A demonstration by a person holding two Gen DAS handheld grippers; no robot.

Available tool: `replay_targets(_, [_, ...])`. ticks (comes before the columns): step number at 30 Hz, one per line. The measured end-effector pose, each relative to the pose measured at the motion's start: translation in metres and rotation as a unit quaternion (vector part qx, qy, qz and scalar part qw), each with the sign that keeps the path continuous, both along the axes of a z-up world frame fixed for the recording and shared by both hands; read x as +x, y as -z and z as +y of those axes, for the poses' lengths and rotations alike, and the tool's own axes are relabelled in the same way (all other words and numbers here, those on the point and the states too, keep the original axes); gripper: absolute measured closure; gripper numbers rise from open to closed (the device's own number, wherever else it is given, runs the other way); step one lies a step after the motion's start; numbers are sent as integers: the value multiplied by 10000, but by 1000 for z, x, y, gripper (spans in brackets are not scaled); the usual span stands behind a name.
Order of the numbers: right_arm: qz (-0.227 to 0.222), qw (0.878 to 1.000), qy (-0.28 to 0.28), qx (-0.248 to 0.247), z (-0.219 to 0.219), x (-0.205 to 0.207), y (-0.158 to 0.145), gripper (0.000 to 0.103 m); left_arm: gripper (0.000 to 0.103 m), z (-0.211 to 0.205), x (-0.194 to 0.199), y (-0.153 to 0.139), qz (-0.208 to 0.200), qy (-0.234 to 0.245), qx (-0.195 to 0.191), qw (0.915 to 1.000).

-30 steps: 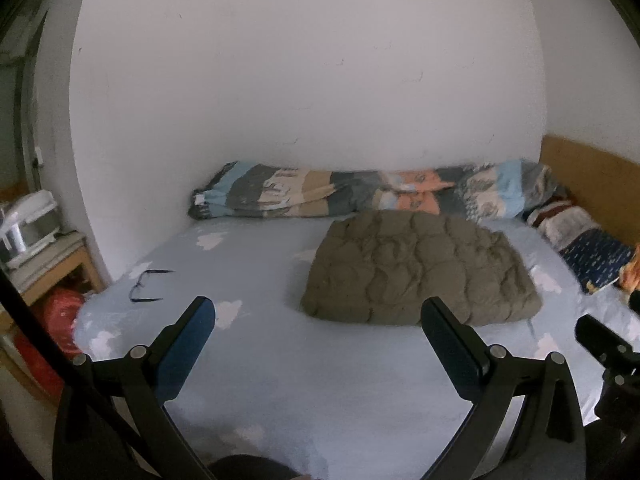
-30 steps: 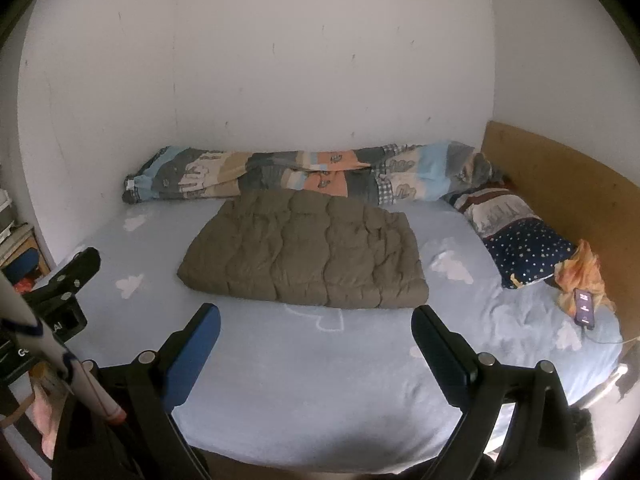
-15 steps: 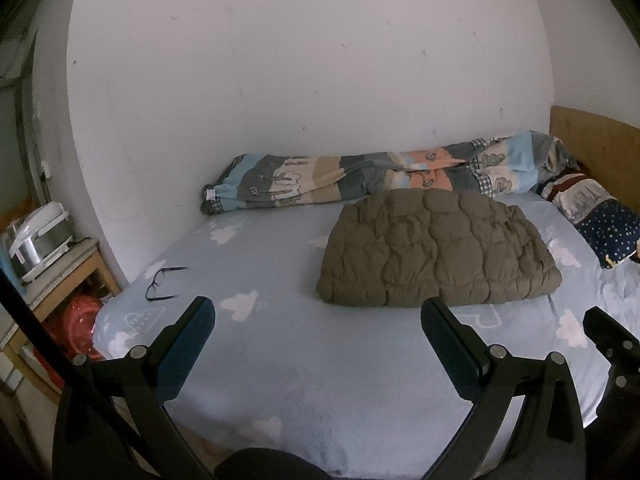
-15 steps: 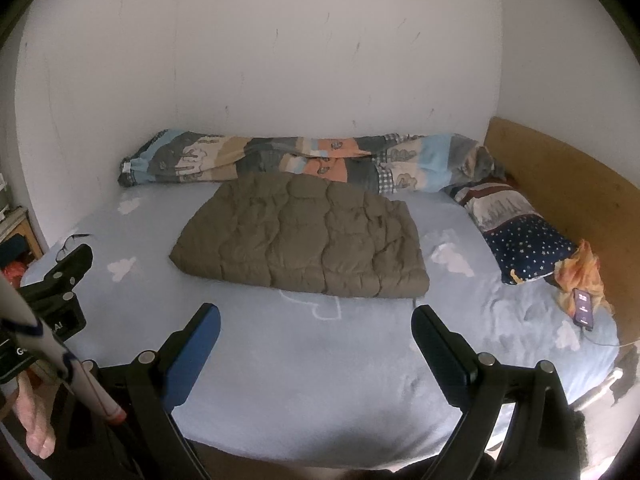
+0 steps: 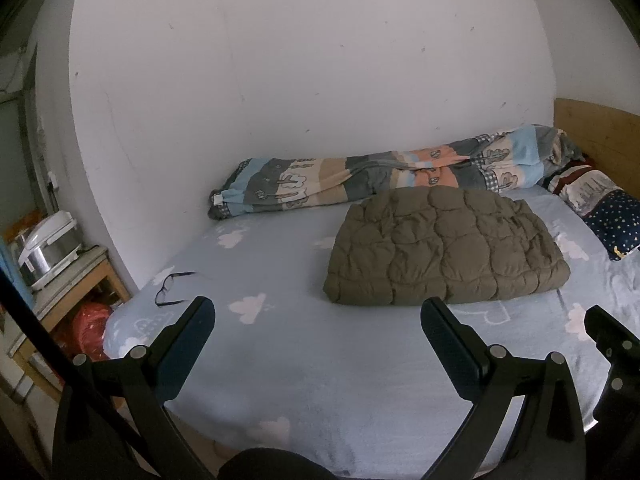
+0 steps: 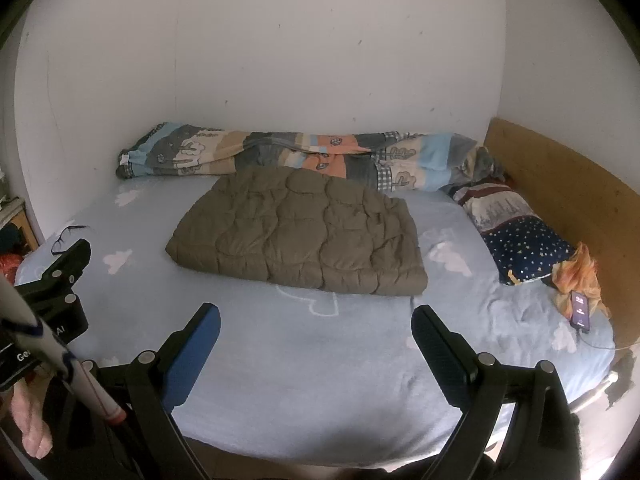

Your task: Fold large clothes

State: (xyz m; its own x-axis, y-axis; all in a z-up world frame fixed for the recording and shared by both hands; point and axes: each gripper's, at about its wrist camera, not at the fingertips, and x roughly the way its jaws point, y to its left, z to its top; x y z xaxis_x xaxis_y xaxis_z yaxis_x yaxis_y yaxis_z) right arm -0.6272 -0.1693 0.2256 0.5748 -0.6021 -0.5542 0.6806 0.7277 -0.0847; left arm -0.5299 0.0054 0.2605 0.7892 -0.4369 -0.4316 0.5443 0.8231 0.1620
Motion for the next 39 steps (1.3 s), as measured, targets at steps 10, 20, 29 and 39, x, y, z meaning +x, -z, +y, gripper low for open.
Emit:
replay_targets(10, [60, 10000, 14, -7, -3, -4, 3, 5, 1, 1, -3, 0, -42, -25, 16, 10000])
replay_targets(20, [78, 10000, 16, -5, -2, -5, 4, 5, 1, 1, -3, 1, -25, -11, 9, 10000])
replay_targets(29, [106, 9999, 21, -8, -1, -5, 5, 5, 1, 4, -4, 0, -10, 34, 24, 10000])
replay_targets(39, [106, 9999, 13, -6, 0, -4, 4, 5, 1, 4, -3, 0, -27, 32, 25, 10000])
